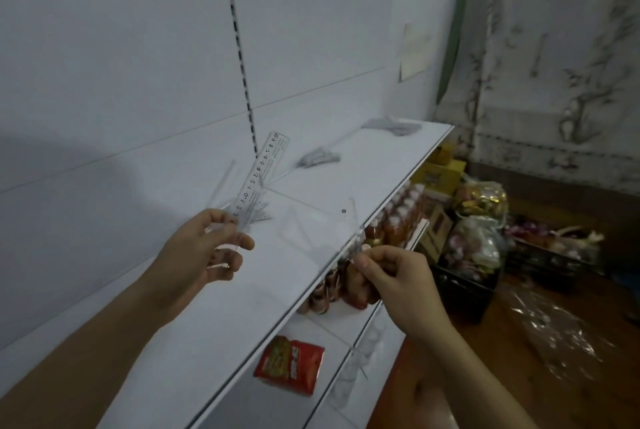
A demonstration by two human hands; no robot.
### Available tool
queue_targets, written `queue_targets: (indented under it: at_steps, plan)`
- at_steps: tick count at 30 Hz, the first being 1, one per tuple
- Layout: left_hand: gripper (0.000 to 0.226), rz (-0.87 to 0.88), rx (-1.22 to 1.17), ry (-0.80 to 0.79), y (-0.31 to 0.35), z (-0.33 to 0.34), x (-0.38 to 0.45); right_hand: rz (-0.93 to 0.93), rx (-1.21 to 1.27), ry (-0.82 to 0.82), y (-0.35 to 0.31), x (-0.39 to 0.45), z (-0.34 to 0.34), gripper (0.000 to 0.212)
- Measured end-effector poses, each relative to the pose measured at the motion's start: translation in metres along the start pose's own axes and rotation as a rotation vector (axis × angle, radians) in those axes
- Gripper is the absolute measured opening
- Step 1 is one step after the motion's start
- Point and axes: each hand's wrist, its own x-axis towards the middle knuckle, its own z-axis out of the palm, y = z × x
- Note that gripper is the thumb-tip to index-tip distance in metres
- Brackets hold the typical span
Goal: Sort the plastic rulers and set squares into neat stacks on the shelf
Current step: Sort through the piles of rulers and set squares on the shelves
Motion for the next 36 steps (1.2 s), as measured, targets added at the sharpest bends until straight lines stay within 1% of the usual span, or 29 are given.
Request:
queue_targets:
  at_steps: [3, 5, 13, 16, 19, 23, 25, 26, 28, 31, 34, 36]
  plan:
    - [0.009, 0.051, 0.053, -0.026, 0.003, 0.007, 0.043, 0.027, 0.001, -0.009, 0.015, 0.042, -0.01, 0.015]
    - [0.011, 0.07, 0.068, -0.031, 0.006, 0.006, 0.071, 0.068, 0.015, -0.043, 0.02, 0.07, -0.016, 0.016]
    - [0.015, 0.114, 0.099, 0.046, 0.013, 0.002, 0.168, 0.112, 0.021, -0.109, 0.036, 0.183, -0.017, 0.018]
    - [0.014, 0.134, 0.132, 0.083, 0.014, 0.001, 0.18, 0.15, 0.006, -0.256, 0.04, 0.212, 0.004, 0.016]
    - [0.015, 0.143, 0.22, 0.13, 0.016, -0.006, 0.176, 0.105, -0.037, -0.442, 0.037, 0.241, 0.048, 0.014]
    - [0.017, 0.097, 0.262, 0.265, 0.012, -0.021, 0.157, 0.038, -0.104, -0.687, 0.027, 0.268, 0.108, 0.011]
    - [0.019, 0.063, 0.267, 0.342, 0.009, -0.026, 0.143, 0.02, -0.129, -0.751, 0.026, 0.276, 0.126, 0.006]
    - [0.019, 0.051, 0.264, 0.384, 0.007, -0.027, 0.137, 0.014, -0.13, -0.754, 0.025, 0.281, 0.131, 0.005]
    - [0.018, 0.035, 0.25, 0.478, 0.002, -0.023, 0.124, -0.039, -0.173, -0.739, 0.025, 0.289, 0.132, 0.01]
    - [0.018, 0.031, 0.213, 0.579, -0.001, -0.004, 0.118, -0.131, -0.24, -0.742, 0.029, 0.307, 0.113, 0.014]
    - [0.023, 0.025, 0.216, 0.594, -0.001, 0.028, 0.133, -0.197, -0.298, -0.75, 0.042, 0.333, 0.079, 0.01]
    - [0.026, 0.034, 0.224, 0.58, -0.001, 0.054, 0.153, -0.25, -0.308, -0.704, 0.056, 0.352, 0.051, 0.007]
